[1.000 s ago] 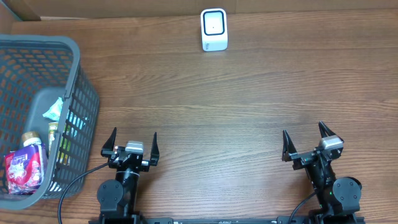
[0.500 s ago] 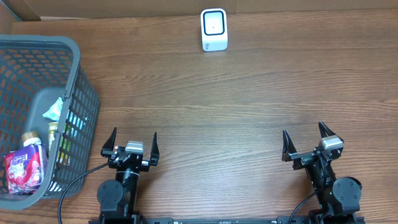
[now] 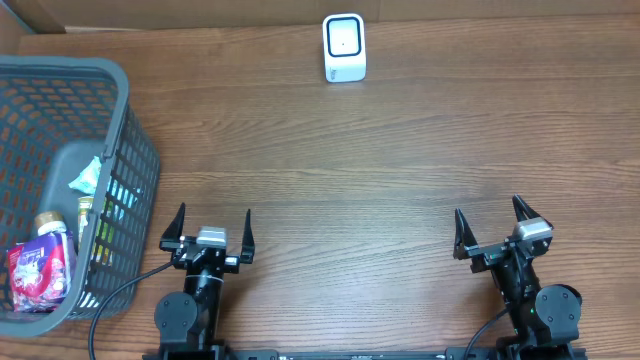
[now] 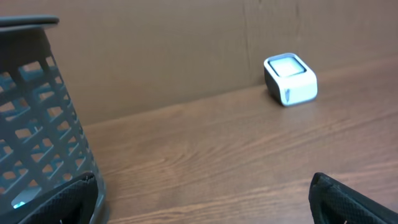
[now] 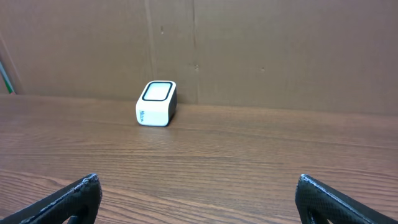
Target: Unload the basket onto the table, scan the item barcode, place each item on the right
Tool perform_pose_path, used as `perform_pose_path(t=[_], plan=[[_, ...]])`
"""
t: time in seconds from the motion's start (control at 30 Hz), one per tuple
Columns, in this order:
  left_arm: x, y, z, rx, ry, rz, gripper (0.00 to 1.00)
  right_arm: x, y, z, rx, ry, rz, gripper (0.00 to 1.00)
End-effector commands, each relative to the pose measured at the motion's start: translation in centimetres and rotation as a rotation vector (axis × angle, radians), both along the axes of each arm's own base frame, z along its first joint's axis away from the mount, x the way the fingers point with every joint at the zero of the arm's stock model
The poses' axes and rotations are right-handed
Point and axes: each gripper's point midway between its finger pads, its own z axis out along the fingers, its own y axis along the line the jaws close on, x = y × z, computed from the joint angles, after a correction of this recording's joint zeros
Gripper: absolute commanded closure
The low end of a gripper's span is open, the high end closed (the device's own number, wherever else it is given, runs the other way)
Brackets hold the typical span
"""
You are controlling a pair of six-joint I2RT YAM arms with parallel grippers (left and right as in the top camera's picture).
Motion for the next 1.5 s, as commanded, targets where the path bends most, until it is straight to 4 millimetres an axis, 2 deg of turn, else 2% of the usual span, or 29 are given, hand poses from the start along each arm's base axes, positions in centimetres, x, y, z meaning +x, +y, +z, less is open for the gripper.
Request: perform_pose_path(t=[0.0, 0.2, 0.4, 0.67, 0.93, 1.13, 1.27, 1.47], plan=[[0.0, 0.0, 0.4, -0.064, -0.02, -0.003, 0.01, -0.1, 0.3, -0.1, 0.004, -0.005, 0.012, 0.0], [-0.1, 0.0, 1.0, -0.097, -0.031, -0.003, 0.0, -0.1, 0.2, 0.4, 0.005, -0.016, 0.013, 0.0], [-0.4, 0.0, 2.7, -0.096, -0.061, -0.005, 0.0, -0.3, 0.2, 1.7, 0.008, -0.04, 0.013, 0.0], [-1.3, 0.0, 5.2, -0.095, -0.057, -0.004, 0.0, -1.3, 0.1, 5.2, 0.012, -0.081, 0.013, 0.0], [-2.3, -0.1, 8.8, -0.111, -0.117, -0.009, 0.0, -2.5, 0.0, 8.8, 0.017, -0.126, 0.013, 0.0], [-2.5, -0.7, 10.8, -0.124, -0.081, -0.042, 0.0, -3.8, -0.2, 11.7, 0.013, -0.153, 0.012, 0.0], [-1.9, -1.3, 12.6, -0.126, -0.025, -0.077, 0.0, -4.1, -0.2, 13.6, 0.012, -0.144, 0.012, 0.0], [-0.5, -1.8, 16.8, -0.136, 0.109, -0.101, 0.0, -3.2, -0.1, 15.2, -0.043, -0.045, 0.012, 0.0]])
